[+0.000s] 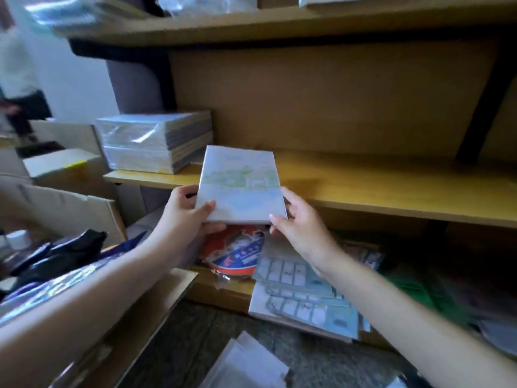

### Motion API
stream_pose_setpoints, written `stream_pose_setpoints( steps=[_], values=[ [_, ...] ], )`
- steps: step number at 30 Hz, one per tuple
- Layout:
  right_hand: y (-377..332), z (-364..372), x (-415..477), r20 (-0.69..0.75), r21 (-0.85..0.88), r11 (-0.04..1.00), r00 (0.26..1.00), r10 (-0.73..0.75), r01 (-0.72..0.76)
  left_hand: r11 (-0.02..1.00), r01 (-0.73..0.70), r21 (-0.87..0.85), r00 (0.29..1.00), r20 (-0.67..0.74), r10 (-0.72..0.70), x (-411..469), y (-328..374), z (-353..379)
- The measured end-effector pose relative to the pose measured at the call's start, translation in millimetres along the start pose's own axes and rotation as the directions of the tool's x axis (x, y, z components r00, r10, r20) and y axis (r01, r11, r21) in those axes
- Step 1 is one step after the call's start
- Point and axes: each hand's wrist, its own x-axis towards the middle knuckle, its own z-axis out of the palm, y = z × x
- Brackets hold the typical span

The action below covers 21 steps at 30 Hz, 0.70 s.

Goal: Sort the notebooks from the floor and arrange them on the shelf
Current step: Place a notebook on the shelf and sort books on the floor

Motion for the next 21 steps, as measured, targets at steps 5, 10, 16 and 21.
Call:
stream_pose_setpoints(
  steps=[5, 10, 16, 21],
  values=[
    [-7.8, 6.9, 41.7, -0.031, -0.218, 0.975, 0.998, -0.059, 0.051, 0.972, 0.157, -0.175, 0.984, -0.058, -0.169, 42.8, 20.6, -2.9],
    [-7.9, 6.3, 62.5, -0.025, -0.233, 0.971, 0.998, -0.063, 0.055, 0.984, 0.13, -0.125, 0.992, 0.021, -0.128, 59.1, 24.2, -10.4],
    [2.4, 7.6, 54.9, -0.045, -0.1, 0.936, 0.939, -0.342, 0.337, 0.992, -0.095, 0.083, 0.989, -0.107, 0.104, 47.3, 31.2, -16.0],
    [6.6, -0.2, 64.1, -0.029, -0.17, 0.858, 0.868, -0.496, 0.485, 0.911, -0.316, 0.265, 0.943, -0.019, 0.333, 33.7, 35.1, -10.8]
  ],
)
